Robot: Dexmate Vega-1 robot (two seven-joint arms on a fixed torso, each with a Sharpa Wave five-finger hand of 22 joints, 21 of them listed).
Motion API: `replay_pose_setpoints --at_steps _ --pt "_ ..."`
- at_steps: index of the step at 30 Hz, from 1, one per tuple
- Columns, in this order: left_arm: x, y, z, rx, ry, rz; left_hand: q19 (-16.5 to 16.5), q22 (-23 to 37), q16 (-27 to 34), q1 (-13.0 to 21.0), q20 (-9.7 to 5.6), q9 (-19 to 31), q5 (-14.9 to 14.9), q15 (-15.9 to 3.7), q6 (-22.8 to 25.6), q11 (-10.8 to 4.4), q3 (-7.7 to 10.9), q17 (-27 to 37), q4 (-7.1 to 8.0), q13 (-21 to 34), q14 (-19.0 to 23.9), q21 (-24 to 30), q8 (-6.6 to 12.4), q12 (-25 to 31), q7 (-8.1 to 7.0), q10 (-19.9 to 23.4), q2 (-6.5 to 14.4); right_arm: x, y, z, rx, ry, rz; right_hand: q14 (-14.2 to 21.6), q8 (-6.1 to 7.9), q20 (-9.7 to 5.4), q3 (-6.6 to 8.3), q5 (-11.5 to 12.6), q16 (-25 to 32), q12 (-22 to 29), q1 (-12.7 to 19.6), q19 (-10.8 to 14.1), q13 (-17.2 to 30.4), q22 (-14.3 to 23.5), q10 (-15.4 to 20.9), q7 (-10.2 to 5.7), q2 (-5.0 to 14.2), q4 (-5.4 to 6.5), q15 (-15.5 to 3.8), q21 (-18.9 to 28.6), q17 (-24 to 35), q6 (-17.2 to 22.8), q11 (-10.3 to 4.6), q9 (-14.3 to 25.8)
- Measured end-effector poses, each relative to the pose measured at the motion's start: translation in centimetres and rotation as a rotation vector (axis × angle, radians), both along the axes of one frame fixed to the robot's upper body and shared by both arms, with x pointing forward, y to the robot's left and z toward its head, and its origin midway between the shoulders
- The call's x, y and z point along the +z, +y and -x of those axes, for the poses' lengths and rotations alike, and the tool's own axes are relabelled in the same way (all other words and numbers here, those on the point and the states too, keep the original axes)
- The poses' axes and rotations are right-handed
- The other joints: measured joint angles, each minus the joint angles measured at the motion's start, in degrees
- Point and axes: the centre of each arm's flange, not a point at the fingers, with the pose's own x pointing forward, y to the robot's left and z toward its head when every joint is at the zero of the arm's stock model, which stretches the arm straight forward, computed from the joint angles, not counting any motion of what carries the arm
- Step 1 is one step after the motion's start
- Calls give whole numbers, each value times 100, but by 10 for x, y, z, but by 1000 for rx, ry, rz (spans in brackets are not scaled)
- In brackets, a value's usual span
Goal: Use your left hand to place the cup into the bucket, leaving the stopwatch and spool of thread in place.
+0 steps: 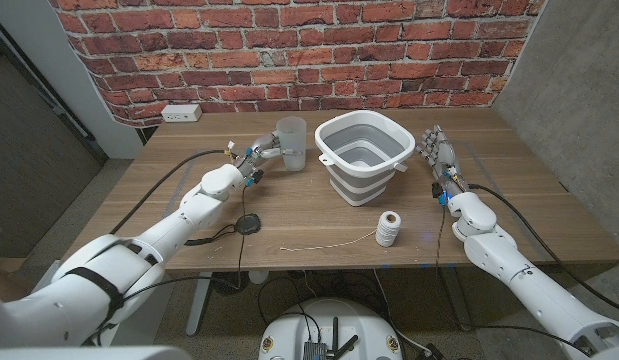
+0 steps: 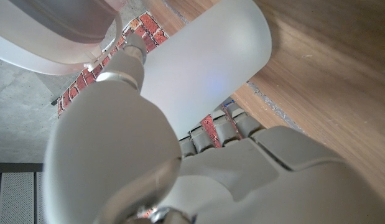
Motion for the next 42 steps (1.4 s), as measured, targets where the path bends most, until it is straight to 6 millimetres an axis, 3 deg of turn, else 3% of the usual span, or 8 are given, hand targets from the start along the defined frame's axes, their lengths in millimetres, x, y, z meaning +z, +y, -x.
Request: replay_pose_setpoints --at_steps 15,36,42 --pt "8 13 18 3 -1 22 0 0 82 -3 0 -1 22 -11 -30 -10 -130 98 36 106 10 0 45 0 30 12 3 4 -2 -1 -2 -1 10 0 0 0 23 0 0 0 0 0 0 0 0 1 0 -23 0 0 1 0 0 0" --pt "35 26 54 -6 -24 23 53 0 146 -46 9 -1 49 -11 -30 12 -238 207 33 212 8 0 131 -5 91 49 46 7 -1 -4 7 4 15 0 0 -1 23 0 0 0 1 -2 0 0 0 21 0 -23 0 0 1 21 0 0" --pt "44 31 65 -12 -22 23 53 0 169 -48 9 -1 48 -10 -35 42 -263 227 57 238 7 0 132 6 141 80 48 7 -1 -6 12 5 14 0 0 -167 49 0 0 0 1 0 0 0 0 21 0 -49 0 0 1 21 0 0"
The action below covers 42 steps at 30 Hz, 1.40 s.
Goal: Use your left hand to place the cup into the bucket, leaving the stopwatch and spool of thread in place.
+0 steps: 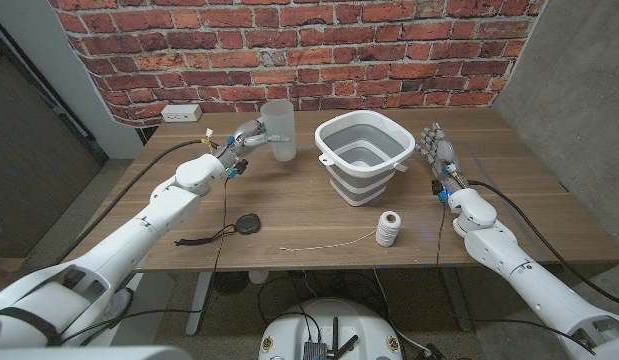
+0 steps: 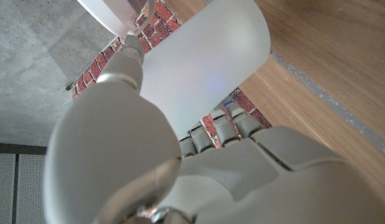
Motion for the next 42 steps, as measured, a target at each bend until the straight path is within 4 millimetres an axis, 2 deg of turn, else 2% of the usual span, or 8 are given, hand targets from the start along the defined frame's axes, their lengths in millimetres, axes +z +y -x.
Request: replay_pose_setpoints --at_steps 17,24,29,32,36,37,41,42 --pt "41 -7 28 -51 -17 -30 20 0 3 -14 -19 0 -4 1 -10 0 -109 59 46 80 -1 0 43 9 103 0 14 3 0 -2 3 -1 -3 21 0 -30 0 0 0 0 0 31 0 0 22 30 0 0 -21 0 -28 30 22 0" --pt "69 -18 40 -83 -53 -57 41 0 3 -44 2 -1 30 1 -3 25 -132 61 23 106 -1 0 50 34 145 26 44 3 0 -2 3 3 -6 21 0 -6 9 0 0 0 0 7 0 0 22 30 0 9 -21 0 -28 30 22 0" --pt "74 -22 41 -88 -31 -65 90 0 3 -44 -9 -1 39 1 -10 34 -187 63 30 133 -1 0 75 34 191 34 44 2 0 -1 1 4 -10 21 0 -8 24 0 0 0 -24 9 0 0 21 30 -24 23 -21 0 -27 30 22 0" --pt "92 -33 52 -104 -46 -80 144 0 22 -44 -3 -1 39 1 11 37 -205 63 12 158 -1 0 75 34 213 37 44 2 -1 -1 0 5 -13 21 0 -8 24 0 0 0 -49 9 0 0 21 30 -49 23 -21 0 -27 30 22 0" --pt "92 -34 50 -98 -11 -75 162 0 42 -45 0 -16 79 -21 41 51 -211 62 6 185 21 0 98 34 243 51 45 1 -1 -1 -1 6 -14 21 0 -6 24 0 0 0 -61 10 0 0 21 30 -61 23 -21 0 -27 30 22 0" --pt "107 -42 59 -113 -40 -85 195 0 42 -45 -7 -16 79 -25 41 52 -211 62 6 186 25 0 98 34 244 52 45 1 -1 -1 -2 6 -15 21 0 6 24 0 0 0 -61 23 0 0 21 30 -61 23 -21 0 -27 30 22 0" --pt "109 -45 59 -113 -12 -84 214 0 42 -45 -9 -16 101 -7 61 72 -235 61 -17 206 55 0 98 34 263 72 45 0 -1 -1 -2 6 -20 21 0 14 24 0 0 0 -61 31 0 0 22 30 -61 23 -21 0 -27 30 21 0" --pt "118 -50 65 -123 -30 -89 214 0 42 -45 -9 -15 101 0 62 72 -235 61 -17 212 63 0 98 34 264 72 45 1 -1 -1 -2 4 -21 21 0 14 23 0 0 0 -61 31 0 0 21 30 -61 23 -21 0 -27 30 22 0"
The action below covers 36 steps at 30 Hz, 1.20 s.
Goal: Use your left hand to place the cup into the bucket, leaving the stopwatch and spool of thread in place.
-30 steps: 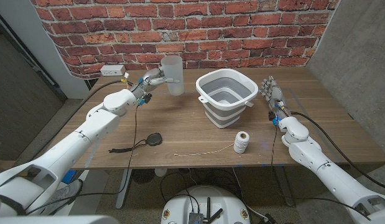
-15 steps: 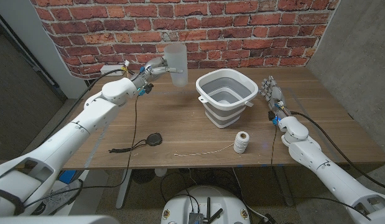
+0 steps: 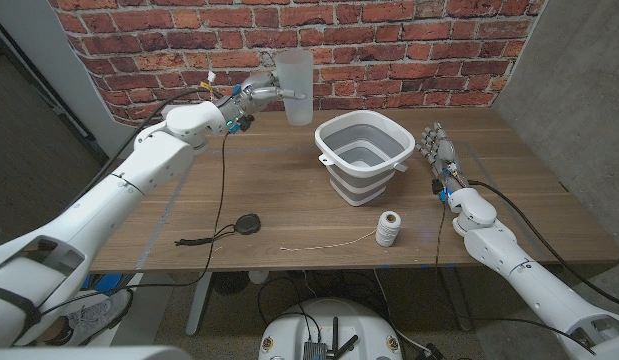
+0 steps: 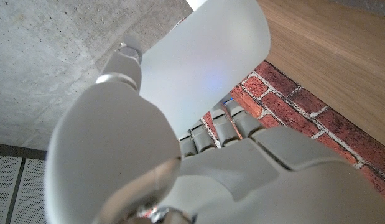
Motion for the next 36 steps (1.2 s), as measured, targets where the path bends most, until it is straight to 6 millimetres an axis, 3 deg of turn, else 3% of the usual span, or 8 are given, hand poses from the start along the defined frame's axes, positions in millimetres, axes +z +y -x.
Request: replay_pose_setpoints --at_steps 4,5,26,36 --pt "2 -4 1 -11 20 -4 0 0 -1 -1 0 0 0 -12 0 0 0 -19 0 1 12 0 0 0 0 0 1 -2 -1 -1 -2 4 -4 0 0 0 0 0 0 0 0 0 0 0 0 -30 0 0 0 0 0 30 0 0" --pt "14 -12 6 -30 2 -9 0 0 -1 -2 0 0 0 -22 0 0 0 -23 0 1 22 0 0 0 0 0 2 -2 -1 -1 -2 3 -6 0 0 0 0 0 0 0 0 0 0 0 0 -30 0 0 0 0 -1 30 0 0" --pt "64 -69 16 -217 -22 -93 71 31 -17 -13 -11 1 83 1 31 30 -8 -71 -8 73 62 0 -8 -19 31 30 13 -4 -2 -7 5 3 -20 0 0 13 54 0 46 0 1 13 0 0 0 -30 1 -54 0 0 -27 30 0 0" --pt "76 -97 13 -276 -6 -158 71 31 -46 -13 -11 1 105 -29 31 30 -8 -81 -8 92 92 0 -12 -22 31 30 13 -8 -1 -9 11 5 -33 0 0 31 54 -27 46 0 1 31 0 0 0 -30 1 -55 0 0 -27 30 0 0"
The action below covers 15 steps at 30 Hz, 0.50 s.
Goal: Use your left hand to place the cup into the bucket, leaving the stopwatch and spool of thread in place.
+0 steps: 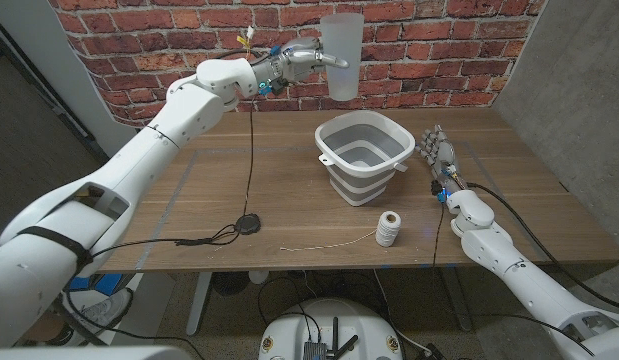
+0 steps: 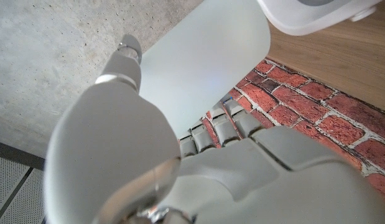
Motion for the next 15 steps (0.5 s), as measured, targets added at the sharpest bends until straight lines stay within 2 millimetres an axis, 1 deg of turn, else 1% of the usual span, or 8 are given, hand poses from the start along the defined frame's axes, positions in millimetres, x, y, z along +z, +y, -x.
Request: replay_pose_setpoints --at_steps 2,3,4,5,6,8,15 --pt "0 -3 0 -8 3 -19 0 0 0 0 0 0 0 0 0 0 0 -19 0 11 0 0 0 0 0 0 0 -2 0 0 0 3 -2 0 0 0 0 0 0 0 0 0 0 0 0 0 0 0 0 0 0 0 0 0" --pt "6 -11 0 -15 2 -36 0 0 0 0 0 0 1 0 0 0 0 -23 0 14 0 0 0 -1 0 0 0 -3 0 0 1 5 -3 0 0 0 0 0 0 0 0 0 0 0 0 0 0 0 0 0 0 0 0 0" --pt "5 -11 0 -18 5 -45 0 0 0 0 0 0 17 0 0 0 0 -26 0 15 0 0 0 -2 -1 0 0 -4 0 0 3 4 -6 0 0 0 0 0 0 0 0 0 0 0 0 0 0 0 0 0 6 0 0 0" --pt "8 -16 -1 -22 6 -60 0 0 0 0 0 0 22 0 0 0 0 -26 0 18 0 0 -1 -8 -1 0 0 -4 1 0 4 3 -8 0 0 0 0 0 0 0 0 0 0 0 0 0 0 0 0 0 11 0 0 0" --pt "7 -16 -1 -23 7 -63 0 0 -1 0 0 0 22 0 -1 0 0 -26 0 20 -1 0 -1 -11 -1 0 0 -5 1 0 4 4 -9 0 0 0 0 0 0 0 0 0 0 0 0 7 0 0 0 0 16 7 0 0" --pt "11 -23 -1 -30 10 -90 0 0 -2 0 0 0 22 0 -1 0 -1 -27 -1 20 -1 0 -1 -11 -1 0 0 -6 0 0 4 4 -12 0 0 0 0 0 0 0 0 0 0 0 0 31 0 0 0 0 16 31 0 0" --pt "15 -38 -6 -47 21 -155 0 0 -4 0 0 0 23 0 0 0 -8 -33 -8 39 -2 0 11 -18 0 0 0 -9 0 0 7 5 -20 0 0 0 0 0 0 0 0 0 0 0 0 31 0 0 0 0 16 31 0 0"
